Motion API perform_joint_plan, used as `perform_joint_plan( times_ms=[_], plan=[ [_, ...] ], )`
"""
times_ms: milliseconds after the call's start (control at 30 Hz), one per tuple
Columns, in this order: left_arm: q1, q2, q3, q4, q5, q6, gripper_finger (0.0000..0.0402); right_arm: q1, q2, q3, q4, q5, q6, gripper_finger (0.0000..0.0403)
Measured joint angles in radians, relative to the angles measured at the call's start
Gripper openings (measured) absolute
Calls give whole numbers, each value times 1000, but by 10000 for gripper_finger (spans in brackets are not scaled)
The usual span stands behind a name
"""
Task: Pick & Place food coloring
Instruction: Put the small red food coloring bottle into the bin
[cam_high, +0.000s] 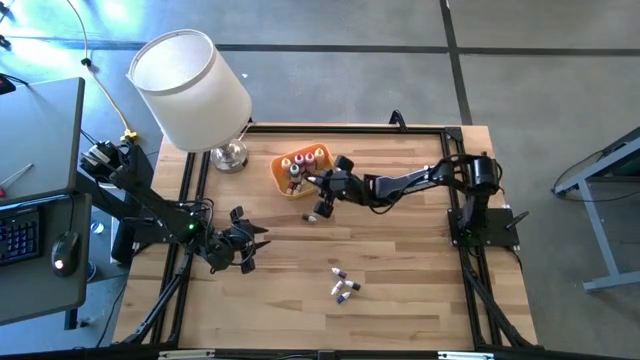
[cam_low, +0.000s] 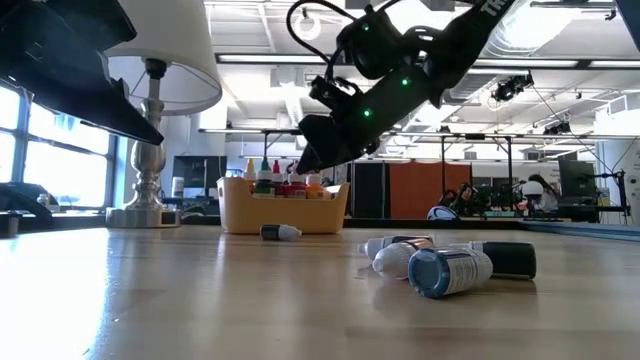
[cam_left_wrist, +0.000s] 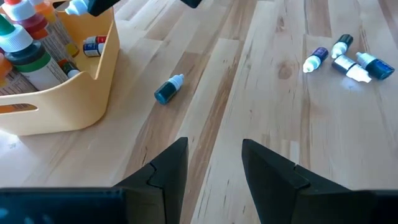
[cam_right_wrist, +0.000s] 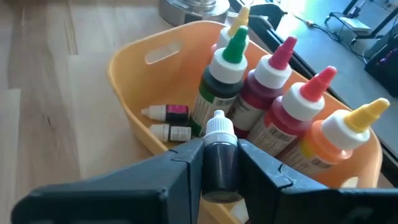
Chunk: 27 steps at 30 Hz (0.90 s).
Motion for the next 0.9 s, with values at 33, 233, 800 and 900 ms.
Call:
perform_joint_plan(
  times_ms=[33,233,800,900],
  plan=[
    [0,0,0,0,0,0,149,-4,0,0,1,-1,-2,81],
    [0,0,0,0,0,0,149,-21,0,0,0,-4,1,86],
    [0,0,0,0,0,-1,149,-21,-1,0,0,-1,2,83],
    [0,0,0,0,0,-1,149,-29,-1,0,0,1,2,83]
  ],
)
